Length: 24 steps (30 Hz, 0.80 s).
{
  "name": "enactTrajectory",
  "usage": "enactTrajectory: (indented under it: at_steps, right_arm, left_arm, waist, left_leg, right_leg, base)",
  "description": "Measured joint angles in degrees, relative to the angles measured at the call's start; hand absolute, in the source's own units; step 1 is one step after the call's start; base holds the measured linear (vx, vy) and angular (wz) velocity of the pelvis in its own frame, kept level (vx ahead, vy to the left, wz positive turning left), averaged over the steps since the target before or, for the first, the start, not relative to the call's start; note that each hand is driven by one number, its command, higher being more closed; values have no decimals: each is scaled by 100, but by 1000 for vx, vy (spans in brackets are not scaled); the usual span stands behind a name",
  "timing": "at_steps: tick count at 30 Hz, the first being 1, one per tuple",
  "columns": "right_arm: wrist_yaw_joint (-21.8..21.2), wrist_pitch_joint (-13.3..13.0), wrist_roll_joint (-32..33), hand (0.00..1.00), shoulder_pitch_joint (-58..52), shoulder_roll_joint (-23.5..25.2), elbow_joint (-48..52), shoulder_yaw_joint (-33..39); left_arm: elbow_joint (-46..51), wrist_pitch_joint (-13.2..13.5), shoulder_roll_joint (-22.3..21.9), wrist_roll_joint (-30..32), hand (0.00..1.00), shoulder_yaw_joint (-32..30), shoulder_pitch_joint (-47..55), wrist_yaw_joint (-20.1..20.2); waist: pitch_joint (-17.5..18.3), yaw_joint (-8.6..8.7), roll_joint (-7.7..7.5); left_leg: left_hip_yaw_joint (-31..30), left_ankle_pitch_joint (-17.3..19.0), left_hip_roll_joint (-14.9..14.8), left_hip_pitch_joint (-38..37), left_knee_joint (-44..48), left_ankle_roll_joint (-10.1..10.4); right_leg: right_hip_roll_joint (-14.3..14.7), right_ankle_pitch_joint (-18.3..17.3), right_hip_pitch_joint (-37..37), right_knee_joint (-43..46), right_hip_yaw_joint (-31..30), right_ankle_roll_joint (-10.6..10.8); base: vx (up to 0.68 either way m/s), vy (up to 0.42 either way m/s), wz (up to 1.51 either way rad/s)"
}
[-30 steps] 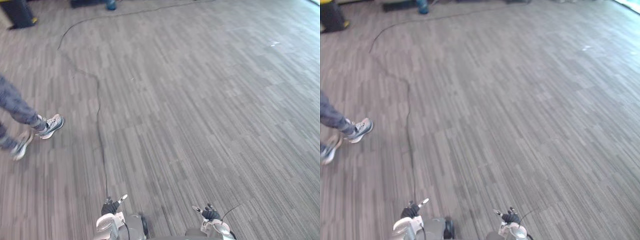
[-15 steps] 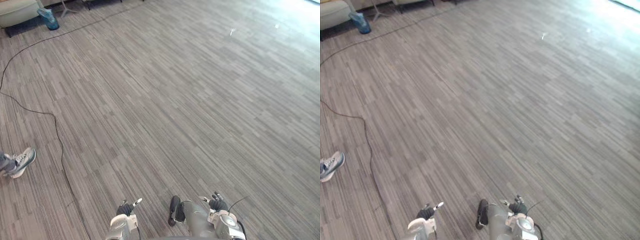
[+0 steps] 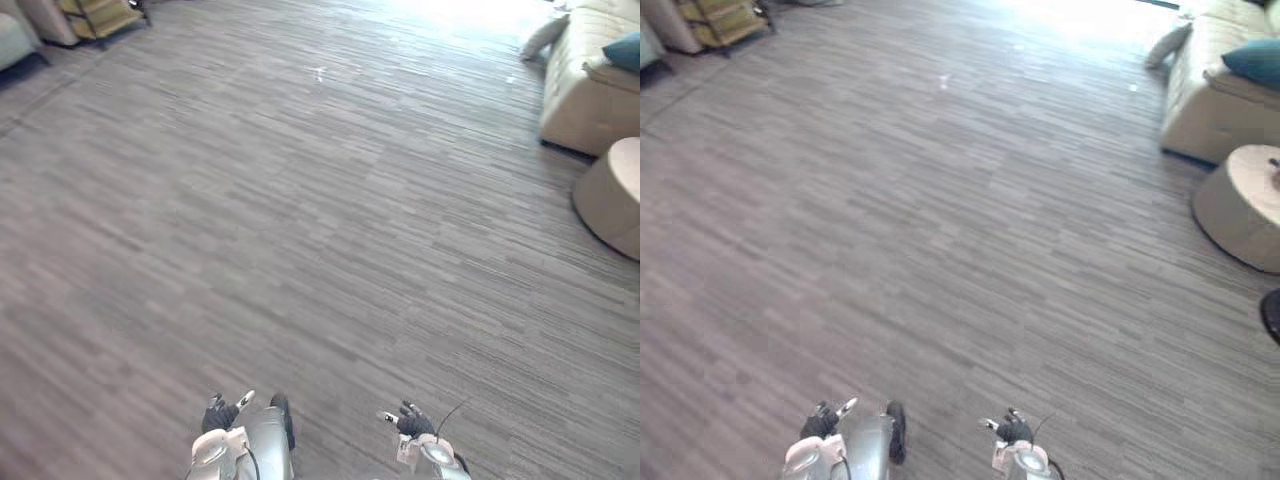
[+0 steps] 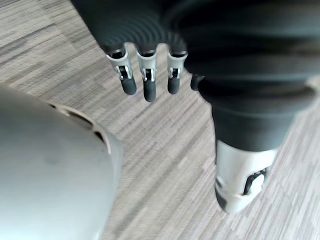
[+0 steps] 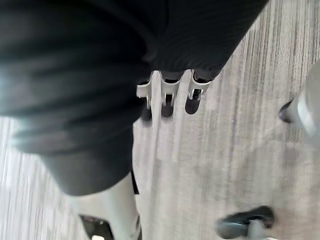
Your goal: Pick up cushions and gather them together orderly.
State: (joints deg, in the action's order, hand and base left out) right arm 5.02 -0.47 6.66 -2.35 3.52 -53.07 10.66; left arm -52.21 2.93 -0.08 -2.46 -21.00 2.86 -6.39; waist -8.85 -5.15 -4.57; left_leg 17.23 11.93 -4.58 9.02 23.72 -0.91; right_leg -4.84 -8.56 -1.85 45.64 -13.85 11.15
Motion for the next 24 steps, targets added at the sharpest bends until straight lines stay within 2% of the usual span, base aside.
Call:
enactTrajectory:
  at_steps: [1,2,3,5,7,8,9,10,11,12,13,14,15,16,17,18,19,20,21,22,23,24]
  right_arm:
    - [-17,-25,0,0,-1,-1,6,-1]
    - [-24,-52,-2,0,-21,0,38,3]
    - [-39,-68,-32,0,4,0,131,12]
    - [-48,-97,-62,0,21,0,280,12]
    - [-53,-126,-107,0,119,-24,265,82]
    - [-55,-131,-108,0,131,-45,270,148]
    - [-53,-125,-109,0,133,-54,270,170]
    - [-53,-116,-124,0,128,-103,222,215]
    - [-58,-107,-126,0,127,-140,213,219]
    - [-58,-90,-135,0,127,-174,229,222]
    - [-58,-94,-191,0,142,-271,251,226]
    - [-68,-101,-209,0,167,-368,280,235]
    - [-69,-96,-209,0,180,-387,280,256]
    - [-53,-79,-206,0,201,-396,280,253]
    - [-37,-63,-202,0,254,-400,264,232]
    - [-31,-37,-191,0,268,-366,236,204]
    - [-26,-12,-160,0,249,-274,190,129]
    - [-27,13,-150,0,244,-174,177,5]
    - [-26,14,-151,0,230,-147,174,-24]
    - [-27,17,-147,0,236,-115,143,-44]
    - [-27,21,-147,0,237,-116,140,-65]
    - [-29,35,-152,0,244,-126,47,-69]
  left_arm:
    - [-57,-19,-8,2,0,12,-59,-2]
    - [-192,-71,-63,3,0,47,-118,-2]
    - [-264,-76,-128,3,0,101,-195,0]
    - [-361,-79,-165,4,0,239,-288,7]
    - [-507,-89,-178,9,0,356,-466,16]
    - [-564,-87,-172,12,0,555,-507,32]
    - [-575,-86,-169,20,0,649,-498,44]
    - [-585,-83,-168,153,0,734,-473,80]
    - [-601,-88,-203,206,0,729,-408,96]
    - [-628,-92,-301,245,0,705,-378,105]
    - [-671,-92,-353,311,0,681,-373,117]
    - [-686,-91,-346,379,0,716,-375,134]
    - [-686,-91,-360,402,0,703,-376,131]
    - [-674,-102,-342,408,0,631,-376,127]
    - [-572,-107,-316,406,0,579,-296,125]
    - [-418,-102,-319,402,0,502,-242,123]
    - [-221,-90,-284,394,0,451,-193,106]
    - [-14,-63,-232,360,0,453,-117,96]
    - [23,-56,-225,347,0,451,-82,92]
    - [152,8,-218,315,0,452,-10,89]
    - [195,27,-220,291,0,452,12,88]
    - [224,70,-198,219,0,414,37,80]
  waist:
    - [2,35,1]
    - [-55,124,129]
    - [-46,186,209]
    - [-49,223,345]
    - [-84,339,289]
    - [-101,422,259]
    - [-111,449,240]
    - [-109,479,165]
    - [-106,511,165]
    - [-73,551,224]
    - [-60,556,433]
    - [-73,577,615]
    - [-82,581,678]
    - [-123,585,773]
    - [-210,554,870]
    - [-293,536,884]
    - [-355,456,785]
    - [-358,424,639]
    - [-337,420,593]
    - [-295,364,567]
    - [-295,331,587]
    - [-296,198,589]
  left_leg:
    - [2,77,30,-270,-140,2]
    - [115,191,53,-849,-483,6]
    - [272,284,53,-1300,-839,-31]
    - [364,426,52,-1759,-1234,66]
    - [436,453,73,-2278,-1504,68]
    - [369,453,81,-2555,-1602,67]
    - [326,453,120,-2642,-1652,68]
    - [120,453,285,-2974,-1792,68]
    - [-3,453,331,-3161,-1802,68]
    - [-102,446,277,-3271,-1738,74]
    - [-193,362,118,-3253,-1496,205]
    - [-416,254,-66,-2966,-672,336]
    - [-534,124,-165,-2727,-79,454]
    - [-805,-574,-375,-2099,1321,715]
    - [-899,-832,-642,-1525,2723,968]
    - [-810,-702,-864,-1222,3473,913]
    - [-673,-482,-982,-877,4048,858]
    - [-518,-301,-982,-426,4111,768]
    - [-460,-242,-985,-232,4050,732]
    - [-311,-96,-990,298,3631,646]
    - [-263,-34,-966,465,3347,600]
    - [-216,38,-758,759,2053,553]
  right_leg:
    - [-8,-12,217,512,154,-2]
    - [1,-241,695,1338,624,-210]
    - [-1,-442,1238,1610,1115,-491]
    - [-2,-657,1927,1438,1772,-695]
    - [40,-772,2428,426,2399,-935]
    - [135,-574,2568,-749,2541,-1002]
    - [176,-348,2588,-1314,2547,-1016]
    - [198,263,2583,-2450,2452,-1142]
    - [209,847,2568,-2422,2290,-1412]
    - [215,941,2605,-2106,2274,-1615]
    - [234,500,2662,-1671,2370,-1641]
    - [295,121,2611,-1388,2465,-1671]
    - [352,-17,2533,-1358,2485,-1700]
    - [501,-200,2252,-1453,2451,-1744]
    - [729,-301,1788,-1751,2356,-1813]
    - [872,-345,1370,-1984,2248,-1871]
    - [957,-416,795,-2294,2064,-1933]
    - [958,-458,206,-2741,1824,-1955]
    - [955,-462,36,-2907,1729,-1952]
    - [944,-469,-359,-3299,1426,-1939]
    - [935,-471,-525,-3439,1295,-1926]
    - [778,-542,-914,-3739,938,-1816]
  base:
    - [720,335,-80]
    - [549,241,-68]
    - [515,237,-69]
    - [430,194,-52]
    - [616,140,-10]
    - [535,31,24]
    - [681,-34,47]
    - [602,-61,44]
    - [769,-108,44]
    - [536,-102,25]
    - [782,-184,21]
    - [506,-131,12]
    - [774,-209,0]
    - [531,-123,-31]
    - [808,-149,-52]
    - [564,-54,-76]
    - [804,-56,-86]
    - [630,-34,-78]
    - [698,-5,-93]
    - [434,40,-79]
    - [728,156,-125]
    - [513,135,-92]
